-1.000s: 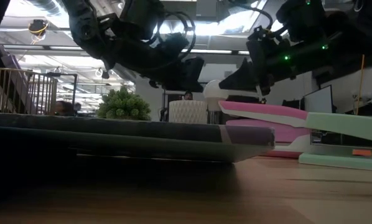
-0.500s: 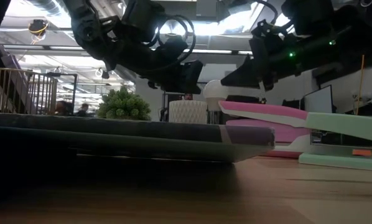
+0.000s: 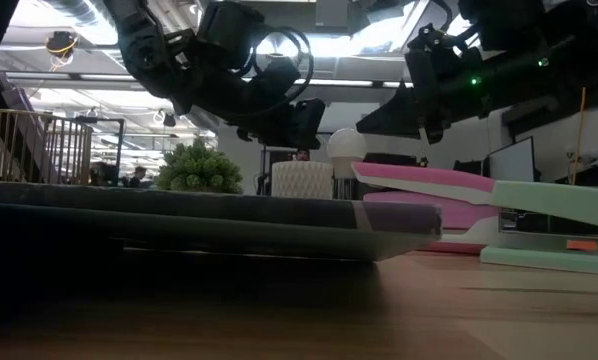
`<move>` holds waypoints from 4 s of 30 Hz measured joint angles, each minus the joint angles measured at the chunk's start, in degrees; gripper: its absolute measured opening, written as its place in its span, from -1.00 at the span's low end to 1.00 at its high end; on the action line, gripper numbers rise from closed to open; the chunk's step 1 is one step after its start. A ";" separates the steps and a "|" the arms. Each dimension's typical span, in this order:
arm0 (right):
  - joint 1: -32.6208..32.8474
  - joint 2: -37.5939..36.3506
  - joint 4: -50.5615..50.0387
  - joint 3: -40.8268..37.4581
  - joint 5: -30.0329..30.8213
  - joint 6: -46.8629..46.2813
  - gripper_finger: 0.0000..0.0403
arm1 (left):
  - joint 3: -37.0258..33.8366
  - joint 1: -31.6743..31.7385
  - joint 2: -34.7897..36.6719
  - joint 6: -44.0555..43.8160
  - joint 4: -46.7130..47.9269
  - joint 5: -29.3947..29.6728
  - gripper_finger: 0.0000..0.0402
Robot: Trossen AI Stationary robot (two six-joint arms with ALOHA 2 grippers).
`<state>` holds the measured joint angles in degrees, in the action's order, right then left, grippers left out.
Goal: Screw lightbulb
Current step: Remove the lightbulb from the lamp
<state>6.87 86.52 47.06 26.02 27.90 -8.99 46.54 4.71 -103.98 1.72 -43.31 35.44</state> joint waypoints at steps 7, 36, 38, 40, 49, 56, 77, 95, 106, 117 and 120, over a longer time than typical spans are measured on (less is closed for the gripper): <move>0.00 0.00 3.80 0.00 -0.02 -5.45 -0.86 | 0.00 3.24 0.02 -0.19 -0.46 -0.87 -1.00; -7.20 -0.02 -2.48 -0.04 4.51 -4.17 -0.86 | 0.04 5.00 0.07 -1.27 -0.21 -19.49 -1.00; -7.31 -0.04 -2.68 -0.07 4.57 -4.18 -0.86 | 0.04 4.24 0.15 -2.69 0.40 -18.99 -1.00; -7.32 -0.07 -2.84 -0.09 5.38 -4.14 -0.86 | 0.04 3.38 0.15 -3.32 0.52 -18.71 -1.00; -8.64 0.00 -5.14 0.00 7.11 -4.07 -0.86 | -0.05 -1.99 -0.20 -3.02 1.10 -21.23 -1.00; -10.25 -0.02 -4.02 -0.02 6.01 -3.01 -0.86 | 0.04 -5.07 0.53 -2.16 0.29 -18.50 -1.00; 2.55 -3.66 -1.23 -0.04 6.10 1.97 -0.86 | 0.06 5.51 4.11 -1.47 -2.10 -10.92 -1.00; -1.95 5.25 5.79 -0.04 10.83 0.34 -0.86 | 0.07 5.17 4.11 -2.80 5.47 -22.83 -1.00; -3.16 5.25 5.32 -0.04 16.29 0.44 -0.86 | 0.08 -0.63 3.93 -4.57 8.26 -24.47 -1.00; -4.91 3.90 5.78 -0.04 15.05 5.10 -0.86 | 0.09 -5.24 4.28 -0.61 0.98 -19.23 -1.00; -3.20 1.26 5.51 -0.04 15.21 7.92 -0.86 | 0.09 -5.09 4.42 1.89 -3.88 -15.16 -1.00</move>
<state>3.68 87.78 52.57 25.98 43.11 -1.07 46.63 -0.38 -99.57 3.61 -47.19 20.28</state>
